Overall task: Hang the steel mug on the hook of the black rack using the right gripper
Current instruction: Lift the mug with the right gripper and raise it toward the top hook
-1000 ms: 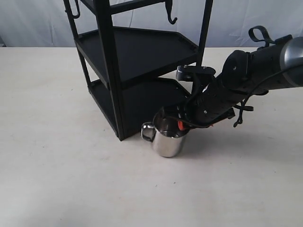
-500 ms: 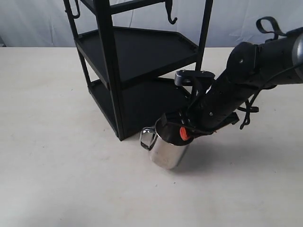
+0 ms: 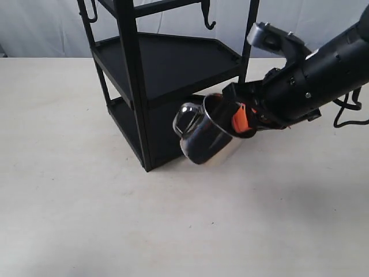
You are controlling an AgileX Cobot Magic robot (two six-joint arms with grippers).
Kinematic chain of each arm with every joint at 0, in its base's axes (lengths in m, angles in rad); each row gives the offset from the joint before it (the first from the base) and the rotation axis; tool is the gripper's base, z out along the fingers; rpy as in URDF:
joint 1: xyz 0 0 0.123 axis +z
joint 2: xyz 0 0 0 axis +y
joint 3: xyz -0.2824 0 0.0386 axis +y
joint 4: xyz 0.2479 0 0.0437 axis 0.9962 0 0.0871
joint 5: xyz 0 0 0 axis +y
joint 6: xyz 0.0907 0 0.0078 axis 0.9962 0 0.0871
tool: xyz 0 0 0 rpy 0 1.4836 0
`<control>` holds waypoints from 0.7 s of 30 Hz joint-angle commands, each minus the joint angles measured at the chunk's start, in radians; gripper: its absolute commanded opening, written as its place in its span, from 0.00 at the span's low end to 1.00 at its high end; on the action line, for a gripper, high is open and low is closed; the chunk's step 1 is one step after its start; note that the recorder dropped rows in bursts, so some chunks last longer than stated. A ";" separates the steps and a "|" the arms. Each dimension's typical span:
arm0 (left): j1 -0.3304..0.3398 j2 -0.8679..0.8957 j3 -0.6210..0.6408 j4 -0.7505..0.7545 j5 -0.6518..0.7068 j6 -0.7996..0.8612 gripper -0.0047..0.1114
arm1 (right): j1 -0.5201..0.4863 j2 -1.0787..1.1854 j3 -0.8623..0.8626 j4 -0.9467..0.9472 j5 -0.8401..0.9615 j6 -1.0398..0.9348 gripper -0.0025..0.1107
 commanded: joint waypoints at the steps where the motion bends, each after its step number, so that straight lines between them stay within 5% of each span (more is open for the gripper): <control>1: -0.002 0.004 -0.002 0.000 -0.013 -0.004 0.04 | -0.078 -0.011 -0.004 0.205 0.058 -0.137 0.01; 21: -0.002 0.004 -0.002 0.000 -0.013 -0.004 0.04 | -0.216 0.141 -0.004 0.663 0.246 -0.408 0.01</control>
